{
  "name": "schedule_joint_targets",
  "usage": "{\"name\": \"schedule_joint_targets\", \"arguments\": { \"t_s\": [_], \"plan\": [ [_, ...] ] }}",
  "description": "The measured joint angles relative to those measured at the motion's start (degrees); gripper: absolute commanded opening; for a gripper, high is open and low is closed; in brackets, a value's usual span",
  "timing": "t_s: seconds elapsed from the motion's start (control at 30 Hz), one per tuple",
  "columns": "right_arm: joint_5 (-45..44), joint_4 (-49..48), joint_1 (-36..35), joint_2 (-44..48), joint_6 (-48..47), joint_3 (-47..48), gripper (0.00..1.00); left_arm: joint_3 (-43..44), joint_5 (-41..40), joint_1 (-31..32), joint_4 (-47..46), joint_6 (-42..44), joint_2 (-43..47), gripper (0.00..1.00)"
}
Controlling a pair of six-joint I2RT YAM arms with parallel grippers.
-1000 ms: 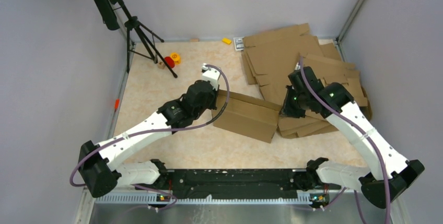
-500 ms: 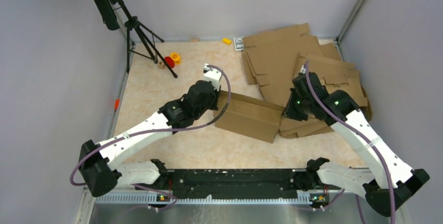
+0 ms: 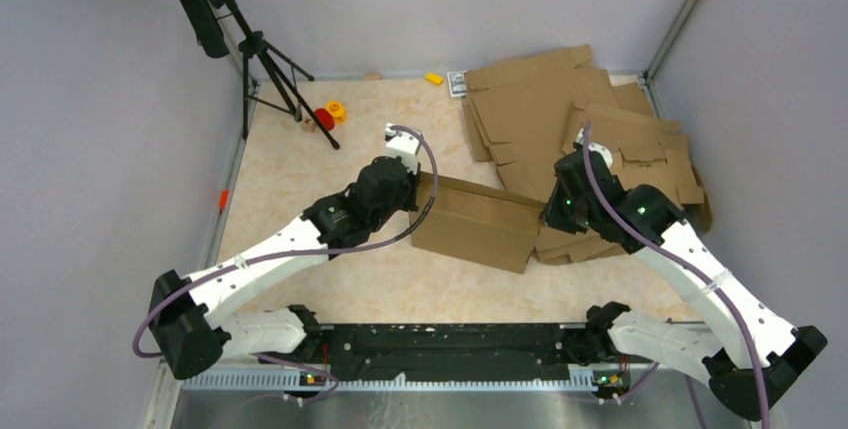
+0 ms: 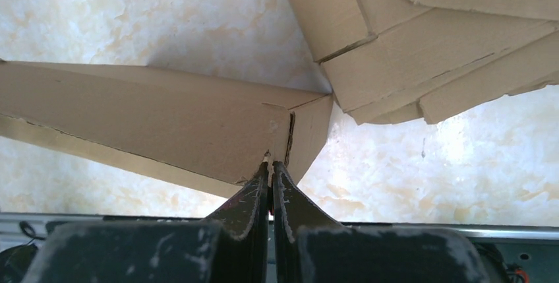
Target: Fold the paper box
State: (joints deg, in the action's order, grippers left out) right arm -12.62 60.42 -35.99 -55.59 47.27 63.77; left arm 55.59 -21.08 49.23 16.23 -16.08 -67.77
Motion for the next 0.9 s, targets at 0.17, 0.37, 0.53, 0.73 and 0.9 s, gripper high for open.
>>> {"name": "schedule_joint_targets", "arguments": {
  "t_s": [0.17,0.37,0.53,0.73,0.9],
  "plan": [
    [-5.6,-1.18,-2.43,-0.22,-0.11,-0.55,0.0,-4.85,0.68,0.0,-4.92,-1.42,3.39,0.0],
    [-9.29,-6.75,-4.13,1.6,-0.42,-4.79,0.0,-10.1,1.31,0.11,-9.46,-2.36,7.76,0.0],
    [-12.81,-8.57,-5.95,1.7,-1.2,-5.77,0.0,-11.21,1.29,0.13,-10.71,-3.43,8.5,0.0],
    [-15.47,-9.49,-7.23,2.38,-1.81,-6.8,0.0,-9.53,1.46,0.11,-7.96,-7.06,7.82,0.0],
    [-16.37,-9.42,-7.93,3.1,-2.14,-7.17,0.0,-5.84,-2.27,1.62,-4.0,-10.99,4.7,0.0]
  ]
}}
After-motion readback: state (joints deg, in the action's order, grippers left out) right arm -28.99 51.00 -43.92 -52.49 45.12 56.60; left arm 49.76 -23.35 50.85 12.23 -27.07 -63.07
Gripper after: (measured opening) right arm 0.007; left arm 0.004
